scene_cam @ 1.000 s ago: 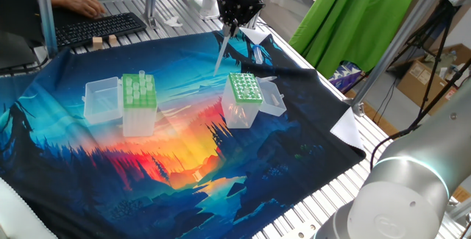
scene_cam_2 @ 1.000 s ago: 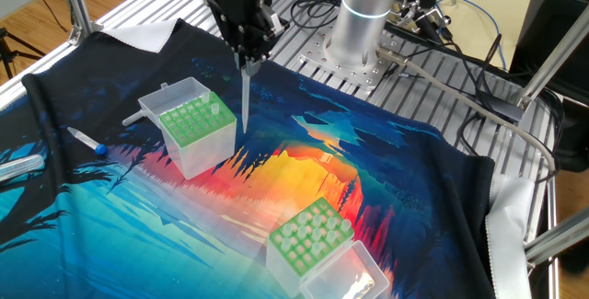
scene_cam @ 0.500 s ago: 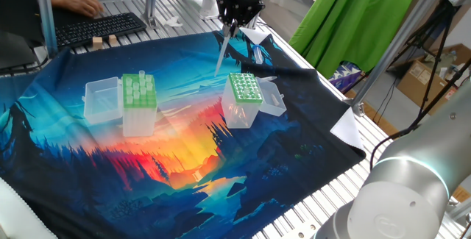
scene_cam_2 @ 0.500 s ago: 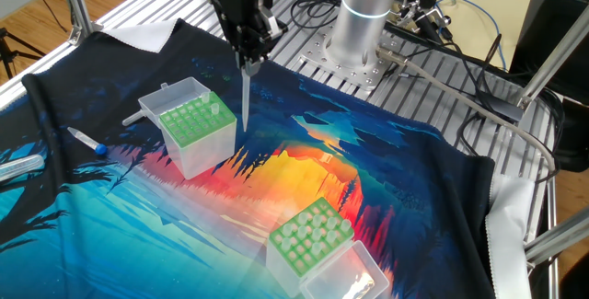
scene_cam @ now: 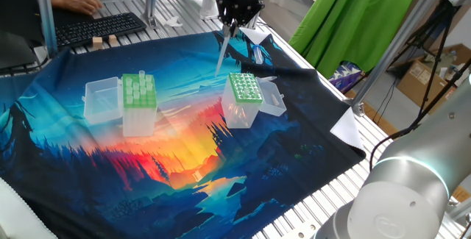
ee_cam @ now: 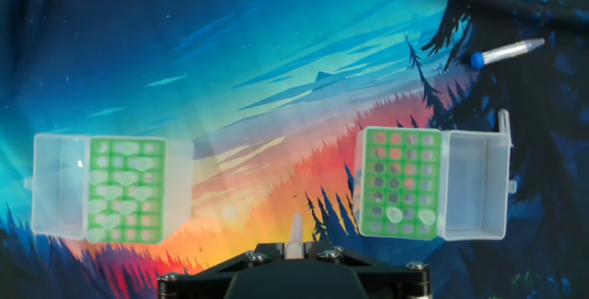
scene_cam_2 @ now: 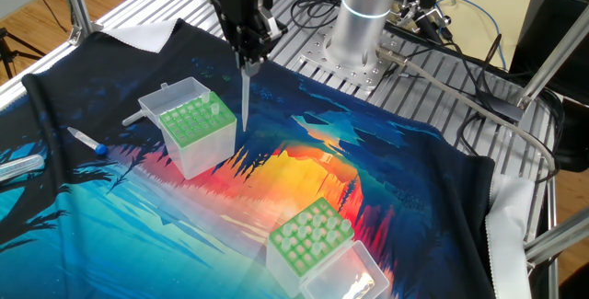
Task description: Transfer all large pipette tips from one holder to another
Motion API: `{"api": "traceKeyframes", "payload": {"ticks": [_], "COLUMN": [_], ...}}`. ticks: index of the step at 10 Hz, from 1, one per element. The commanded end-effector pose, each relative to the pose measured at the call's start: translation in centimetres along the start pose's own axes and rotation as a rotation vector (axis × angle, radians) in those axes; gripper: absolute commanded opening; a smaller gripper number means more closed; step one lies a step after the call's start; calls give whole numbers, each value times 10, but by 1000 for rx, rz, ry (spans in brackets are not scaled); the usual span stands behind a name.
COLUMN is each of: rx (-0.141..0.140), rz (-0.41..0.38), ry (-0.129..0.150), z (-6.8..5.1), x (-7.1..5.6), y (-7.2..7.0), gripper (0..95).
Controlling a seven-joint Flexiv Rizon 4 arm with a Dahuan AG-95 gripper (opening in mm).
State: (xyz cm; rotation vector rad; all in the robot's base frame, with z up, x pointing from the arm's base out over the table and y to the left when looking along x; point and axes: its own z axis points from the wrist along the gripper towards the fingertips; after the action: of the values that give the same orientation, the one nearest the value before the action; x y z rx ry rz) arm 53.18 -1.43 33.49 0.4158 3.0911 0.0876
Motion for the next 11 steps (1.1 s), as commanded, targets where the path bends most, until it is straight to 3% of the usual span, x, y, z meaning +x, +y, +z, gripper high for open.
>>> {"api": "traceKeyframes", "payload": {"ticks": [1,4,11], "rx": [-1,-6,6], "rz": [-24,-94,-242], "ry": [8,4,-3], "z": [-1,0,6], "x": [-1,-3,11], "y": [0,-18,-68], "gripper": [0,0,0]}}
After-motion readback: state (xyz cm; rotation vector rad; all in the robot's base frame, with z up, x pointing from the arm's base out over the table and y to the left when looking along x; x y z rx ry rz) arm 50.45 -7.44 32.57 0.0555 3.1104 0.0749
